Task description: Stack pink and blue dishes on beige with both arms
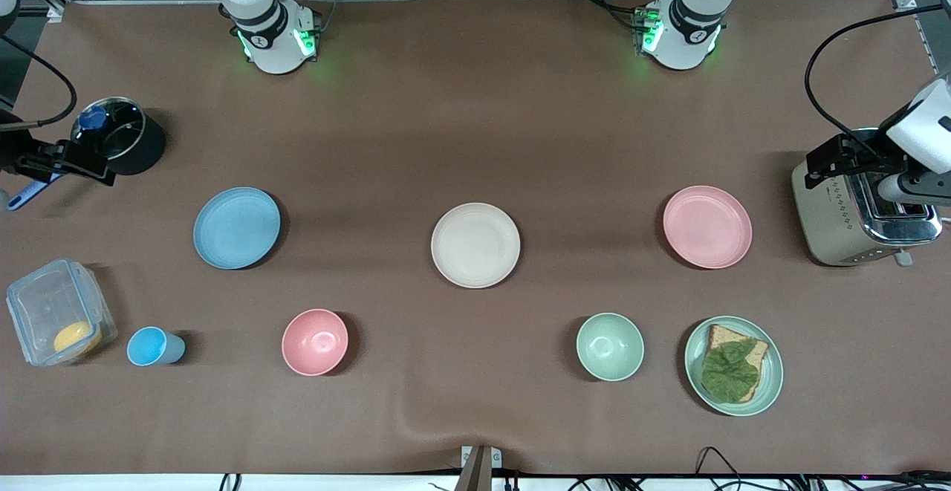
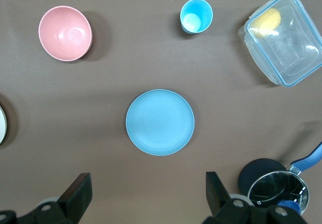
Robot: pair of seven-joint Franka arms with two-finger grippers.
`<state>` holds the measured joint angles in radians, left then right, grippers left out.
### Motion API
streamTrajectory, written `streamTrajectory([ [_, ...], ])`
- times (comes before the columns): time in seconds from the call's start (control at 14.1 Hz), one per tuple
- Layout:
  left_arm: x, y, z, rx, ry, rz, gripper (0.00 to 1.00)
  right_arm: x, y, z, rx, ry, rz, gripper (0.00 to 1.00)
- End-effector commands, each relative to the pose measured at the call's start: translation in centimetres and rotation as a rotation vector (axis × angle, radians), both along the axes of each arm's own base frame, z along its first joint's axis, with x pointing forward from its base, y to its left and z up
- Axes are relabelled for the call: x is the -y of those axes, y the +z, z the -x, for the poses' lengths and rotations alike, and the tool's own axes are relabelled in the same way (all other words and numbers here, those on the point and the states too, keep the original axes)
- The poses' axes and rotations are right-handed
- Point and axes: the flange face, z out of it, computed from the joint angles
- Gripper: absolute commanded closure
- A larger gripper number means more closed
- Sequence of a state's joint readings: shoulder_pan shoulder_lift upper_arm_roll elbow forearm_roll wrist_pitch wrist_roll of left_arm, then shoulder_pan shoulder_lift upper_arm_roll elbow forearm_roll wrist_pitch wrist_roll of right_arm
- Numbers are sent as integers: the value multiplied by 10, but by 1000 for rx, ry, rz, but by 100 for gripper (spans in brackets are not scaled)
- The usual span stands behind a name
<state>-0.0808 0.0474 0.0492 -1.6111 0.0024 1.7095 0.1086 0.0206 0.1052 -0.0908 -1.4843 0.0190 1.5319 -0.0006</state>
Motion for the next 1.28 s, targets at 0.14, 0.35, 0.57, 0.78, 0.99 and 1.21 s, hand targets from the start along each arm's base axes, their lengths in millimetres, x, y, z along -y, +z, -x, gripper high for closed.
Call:
streamTrajectory([
  [0.14, -4, 4, -1, -3, 6, -10, 0, 0, 5, -4, 28, -1, 1, 0],
  [0.35, -5, 4, -1, -3, 6, -12, 0, 0, 5, -4, 28, -1, 1, 0],
  [0.57, -6, -1, -2, -17, 3, -11, 0, -1, 5, -4, 27, 0, 1, 0],
  [0.78, -9, -4, -1, -28, 9, -11, 0, 1, 4, -3, 22, -7, 1, 0],
  [0.99, -12, -9, 3, -70, 14, -14, 0, 6, -3, -5, 7, -15, -1, 0],
  [1.21, -12, -14, 3, -95, 14, -15, 0, 6, -3, -5, 4, -15, -1, 0],
])
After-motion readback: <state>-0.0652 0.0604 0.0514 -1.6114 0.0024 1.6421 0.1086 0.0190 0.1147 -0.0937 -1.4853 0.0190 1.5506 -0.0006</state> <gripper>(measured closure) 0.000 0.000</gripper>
